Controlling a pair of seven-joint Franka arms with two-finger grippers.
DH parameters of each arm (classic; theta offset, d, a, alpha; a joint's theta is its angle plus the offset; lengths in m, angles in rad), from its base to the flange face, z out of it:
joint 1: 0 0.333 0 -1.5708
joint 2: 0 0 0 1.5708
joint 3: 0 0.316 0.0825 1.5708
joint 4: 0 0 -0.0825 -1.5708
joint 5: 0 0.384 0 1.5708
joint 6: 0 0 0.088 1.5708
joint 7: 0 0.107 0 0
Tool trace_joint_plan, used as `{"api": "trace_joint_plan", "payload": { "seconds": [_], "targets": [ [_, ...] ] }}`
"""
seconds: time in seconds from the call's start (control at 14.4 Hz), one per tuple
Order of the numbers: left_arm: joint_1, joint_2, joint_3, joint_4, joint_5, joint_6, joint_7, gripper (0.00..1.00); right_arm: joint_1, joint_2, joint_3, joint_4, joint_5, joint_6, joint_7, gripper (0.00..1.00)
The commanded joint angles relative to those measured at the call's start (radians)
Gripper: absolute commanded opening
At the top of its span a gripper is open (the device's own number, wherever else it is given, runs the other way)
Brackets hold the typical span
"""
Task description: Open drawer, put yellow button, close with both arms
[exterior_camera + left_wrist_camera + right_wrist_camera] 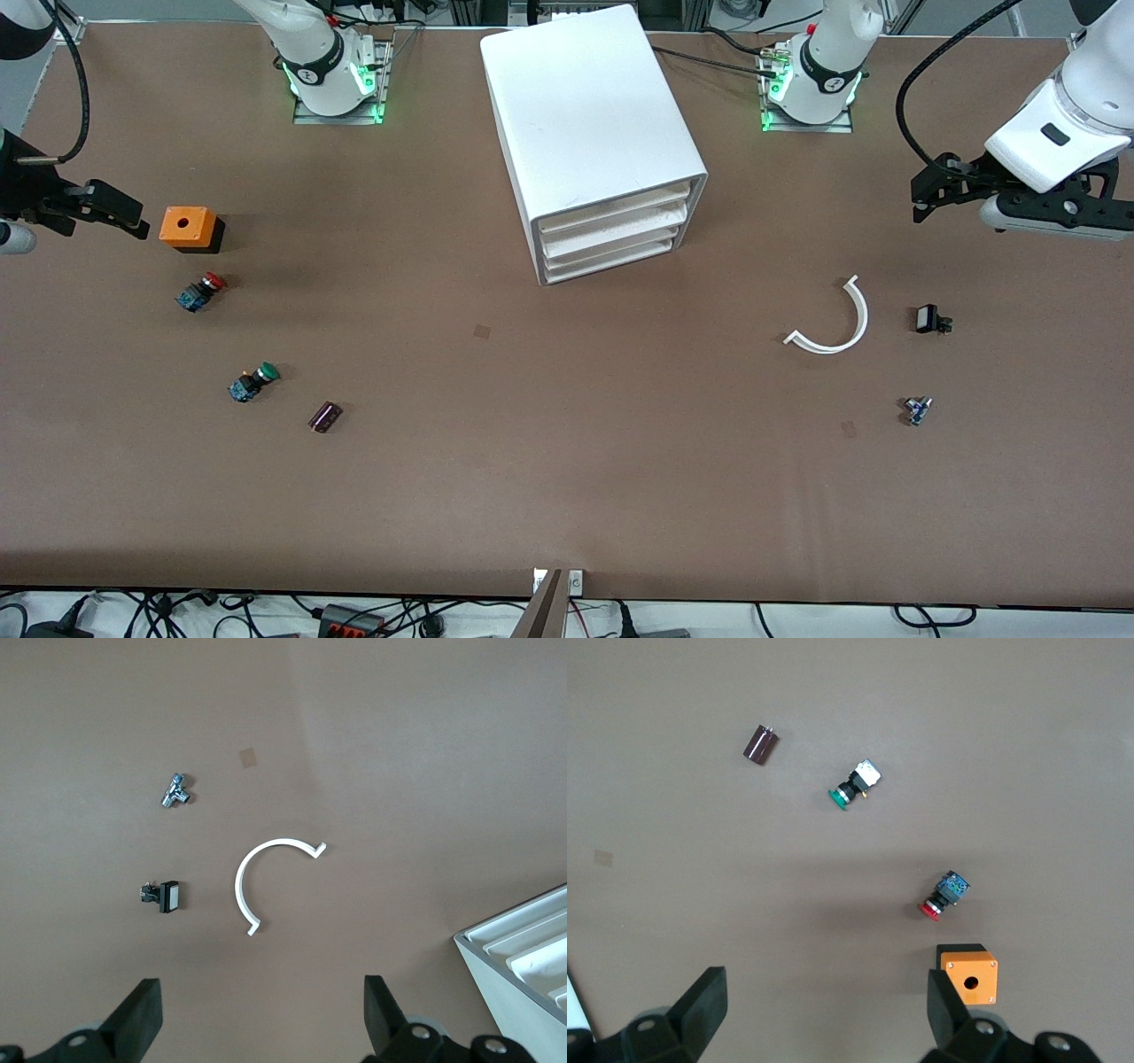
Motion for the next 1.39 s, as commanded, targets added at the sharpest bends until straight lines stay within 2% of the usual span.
{"api": "trace_joint_plan", "payload": {
  "seconds": [0.0,1.32],
  "targets": [
    [0.003,-0.011,0.006,-0.017,-0.021,0.006,0.003,1.00,0.006,-0.074,-0.003,-0.093,-0.015,0.044,-0.018,1.00],
    [0.003,-0.001,0.008,-0.015,-0.024,-0.003,-0.017,1.00,0.007,-0.071,-0.003,-0.092,-0.014,0.038,-0.018,1.00]
  ]
}}
